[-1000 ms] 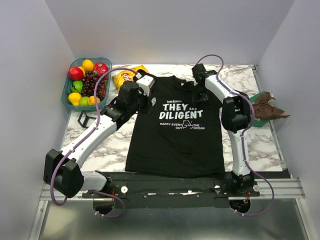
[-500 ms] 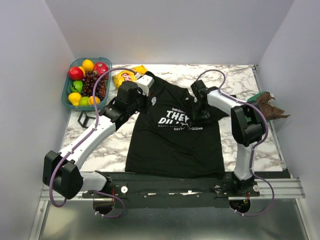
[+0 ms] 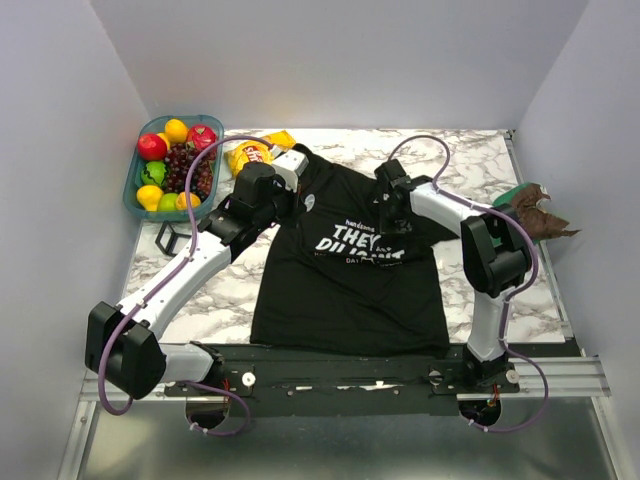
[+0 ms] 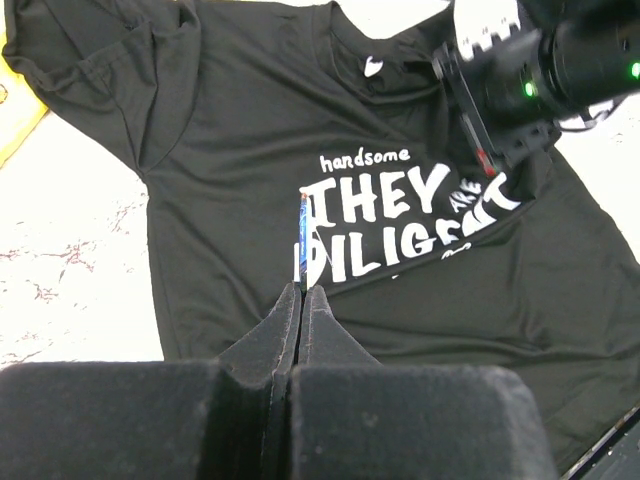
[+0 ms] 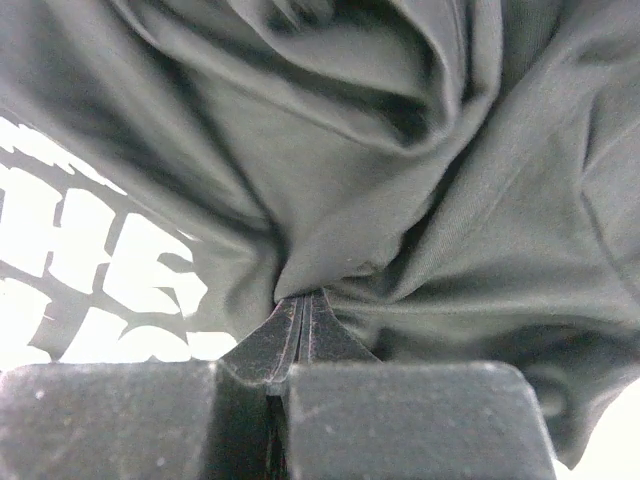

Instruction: Pin the brooch onto the clothing

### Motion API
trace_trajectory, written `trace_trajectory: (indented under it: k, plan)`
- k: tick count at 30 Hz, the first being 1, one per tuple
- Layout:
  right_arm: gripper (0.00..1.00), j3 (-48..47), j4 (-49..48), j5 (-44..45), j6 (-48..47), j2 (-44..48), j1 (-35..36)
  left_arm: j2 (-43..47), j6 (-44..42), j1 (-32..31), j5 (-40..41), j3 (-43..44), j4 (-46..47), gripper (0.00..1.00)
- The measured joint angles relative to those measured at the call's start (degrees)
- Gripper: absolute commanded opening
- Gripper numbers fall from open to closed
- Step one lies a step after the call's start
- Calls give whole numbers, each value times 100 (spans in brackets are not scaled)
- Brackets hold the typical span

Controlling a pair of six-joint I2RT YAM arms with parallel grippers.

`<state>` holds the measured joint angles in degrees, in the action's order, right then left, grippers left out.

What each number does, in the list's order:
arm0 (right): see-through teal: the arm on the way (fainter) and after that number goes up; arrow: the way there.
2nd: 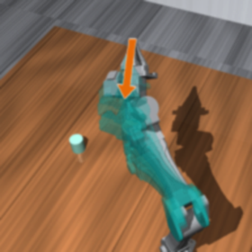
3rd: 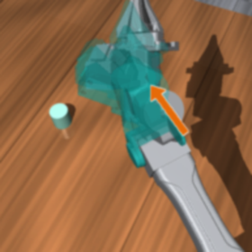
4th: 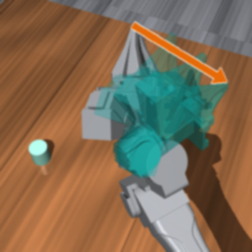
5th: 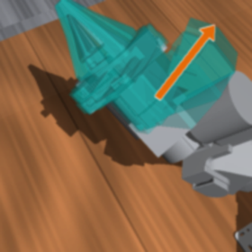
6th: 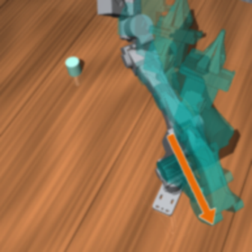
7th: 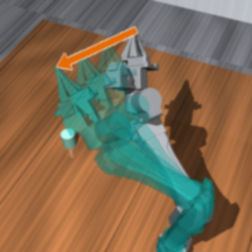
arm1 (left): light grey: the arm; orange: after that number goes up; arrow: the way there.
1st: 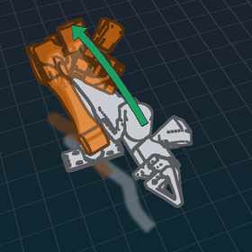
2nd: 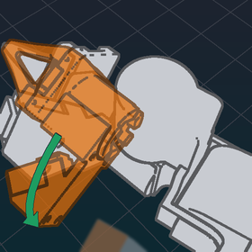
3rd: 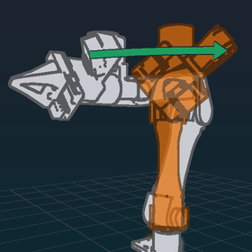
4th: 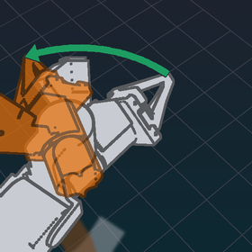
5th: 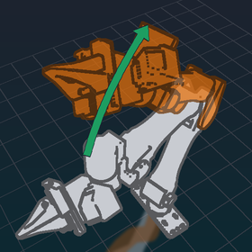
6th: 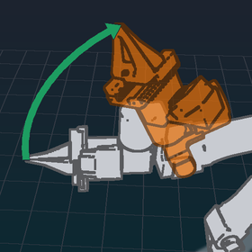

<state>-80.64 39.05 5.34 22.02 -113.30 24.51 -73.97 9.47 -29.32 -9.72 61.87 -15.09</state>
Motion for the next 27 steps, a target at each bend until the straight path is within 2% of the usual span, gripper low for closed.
trace_trajectory:
  k: [10, 23, 24, 27]
  plan:
    - [1, -822, -179, 157, 90, -44, -173, -127, 4, -20, 0, -13, 2, 0]
    - [2, -269, -192, 302, 46, 319, -181, -866, 203, -588, 109, 68, -37, 0]
    - [4, -240, -190, 302, 44, 387, -181, -933, 232, -625, 116, 90, -48, 0]
    - [25, -199, -199, 297, 39, 614, -181, -1165, 337, -730, 125, 181, -61, 0]
